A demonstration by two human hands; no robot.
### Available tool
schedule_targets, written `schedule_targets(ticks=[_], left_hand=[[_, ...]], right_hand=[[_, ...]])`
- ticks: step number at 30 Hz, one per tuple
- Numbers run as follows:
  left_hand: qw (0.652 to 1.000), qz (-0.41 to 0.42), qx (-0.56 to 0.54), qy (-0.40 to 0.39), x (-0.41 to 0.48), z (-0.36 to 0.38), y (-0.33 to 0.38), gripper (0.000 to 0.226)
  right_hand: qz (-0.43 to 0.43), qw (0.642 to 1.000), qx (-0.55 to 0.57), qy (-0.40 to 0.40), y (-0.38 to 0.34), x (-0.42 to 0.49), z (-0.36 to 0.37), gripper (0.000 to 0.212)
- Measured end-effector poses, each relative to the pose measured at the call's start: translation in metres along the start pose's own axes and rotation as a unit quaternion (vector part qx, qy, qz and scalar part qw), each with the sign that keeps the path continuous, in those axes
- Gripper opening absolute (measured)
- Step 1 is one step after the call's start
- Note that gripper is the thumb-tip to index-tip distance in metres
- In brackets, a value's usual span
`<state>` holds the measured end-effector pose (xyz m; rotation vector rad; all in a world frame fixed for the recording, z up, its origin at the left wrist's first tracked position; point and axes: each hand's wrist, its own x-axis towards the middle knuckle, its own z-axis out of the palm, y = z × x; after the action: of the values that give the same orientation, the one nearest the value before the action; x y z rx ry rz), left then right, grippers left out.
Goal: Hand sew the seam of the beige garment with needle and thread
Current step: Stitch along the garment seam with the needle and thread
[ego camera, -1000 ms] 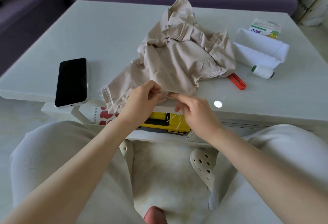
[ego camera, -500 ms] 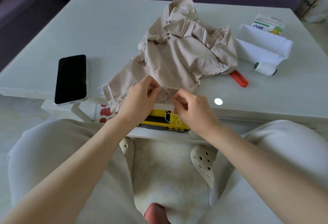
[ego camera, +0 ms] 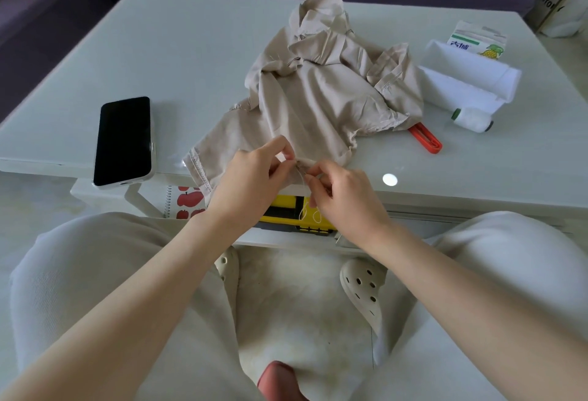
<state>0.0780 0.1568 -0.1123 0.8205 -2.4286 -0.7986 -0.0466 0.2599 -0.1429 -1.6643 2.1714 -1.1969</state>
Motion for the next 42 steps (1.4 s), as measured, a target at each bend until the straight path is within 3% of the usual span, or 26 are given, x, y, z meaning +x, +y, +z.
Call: schedule_targets(ticks=[8, 15, 19, 23, 28, 34, 42], left_hand=[[0.999, 0.024, -0.038, -0.006, -0.001, 0.000, 0.004, 0.006], [0.998, 0.030, -0.058, 0.024, -0.002, 0.003, 0.004, 0.004], [0.996, 0.036, -0.052, 0.069, 0.001, 0.002, 0.004, 0.008], [0.994, 0.022, -0.054, 0.091, 0.002, 0.002, 0.002, 0.006], [0.993, 0.005, -0.057, 0.101, 0.002, 0.001, 0.005, 0.007], [0.997, 0.036, -0.051, 0.043, -0.002, 0.004, 0.006, 0.005], [0.995, 0.004, -0.047, 0.088, 0.001, 0.006, 0.003, 0.013]], right_hand=[[0.086, 0.987, 0.130, -0.037, -0.011, 0.000, -0.001, 0.014], [0.153, 0.936, 0.316, -0.021, -0.017, 0.004, 0.001, 0.013], [0.128, 0.916, 0.378, -0.052, -0.020, 0.007, 0.001, 0.021], [0.112, 0.911, 0.386, -0.089, -0.024, 0.004, 0.004, 0.024], [0.142, 0.917, 0.371, -0.044, -0.023, 0.001, 0.002, 0.010], [0.181, 0.914, 0.363, -0.013, -0.023, 0.004, 0.000, 0.015], [0.193, 0.917, 0.349, -0.009, -0.025, 0.007, -0.004, 0.019]])
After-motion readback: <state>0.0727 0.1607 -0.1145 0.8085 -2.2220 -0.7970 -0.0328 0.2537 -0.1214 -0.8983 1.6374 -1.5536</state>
